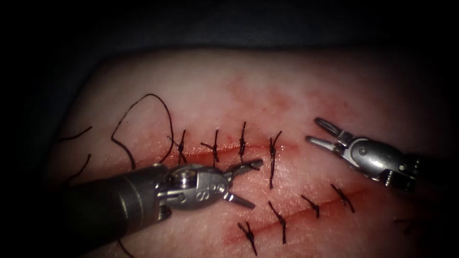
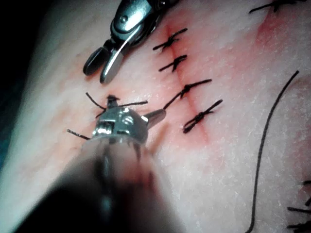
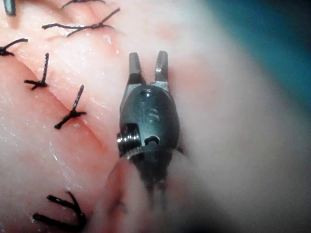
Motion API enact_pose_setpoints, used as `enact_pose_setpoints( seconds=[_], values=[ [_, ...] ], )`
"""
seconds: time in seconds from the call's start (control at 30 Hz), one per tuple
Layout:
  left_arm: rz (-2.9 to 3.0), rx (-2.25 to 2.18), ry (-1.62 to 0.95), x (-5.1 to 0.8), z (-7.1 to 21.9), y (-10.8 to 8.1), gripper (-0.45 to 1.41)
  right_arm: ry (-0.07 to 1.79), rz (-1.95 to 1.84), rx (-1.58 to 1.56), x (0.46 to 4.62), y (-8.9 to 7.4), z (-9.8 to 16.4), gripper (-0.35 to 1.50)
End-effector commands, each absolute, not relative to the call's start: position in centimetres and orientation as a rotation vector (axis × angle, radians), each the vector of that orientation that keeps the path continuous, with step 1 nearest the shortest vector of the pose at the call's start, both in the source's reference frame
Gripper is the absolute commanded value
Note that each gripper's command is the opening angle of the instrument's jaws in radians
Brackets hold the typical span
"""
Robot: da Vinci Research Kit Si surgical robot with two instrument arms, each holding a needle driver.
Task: Wound Closure
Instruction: Pull tail taut
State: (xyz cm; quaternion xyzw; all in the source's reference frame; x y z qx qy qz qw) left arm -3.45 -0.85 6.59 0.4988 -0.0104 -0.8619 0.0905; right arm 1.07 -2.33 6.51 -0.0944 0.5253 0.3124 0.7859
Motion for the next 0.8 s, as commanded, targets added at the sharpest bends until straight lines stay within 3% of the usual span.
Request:
enact_pose_setpoints(
  seconds=[0.03,0.57,0.67,0.73,0.8],
  values=[
    [-2.501,1.474,-0.075,-3.55,6.65,-0.78,0.27,1.136,0.673,-0.204,1.18,-2.29,6.54,0.17],
    [-2.314,1.343,-0.157,-3.76,6.84,-0.75,0.21,1.137,0.671,-0.206,1.17,-2.31,6.54,0.16],
    [-2.31,1.335,-0.146,-3.78,6.85,-0.77,0.0,1.137,0.671,-0.206,1.17,-2.32,6.54,0.16],
    [-2.31,1.336,-0.145,-3.78,6.85,-0.76,-0.37,1.137,0.67,-0.206,1.17,-2.32,6.53,0.14],
    [-2.309,1.339,-0.143,-3.76,6.84,-0.74,-0.45,1.138,0.67,-0.207,1.17,-2.34,6.52,0.1]
  ],
)
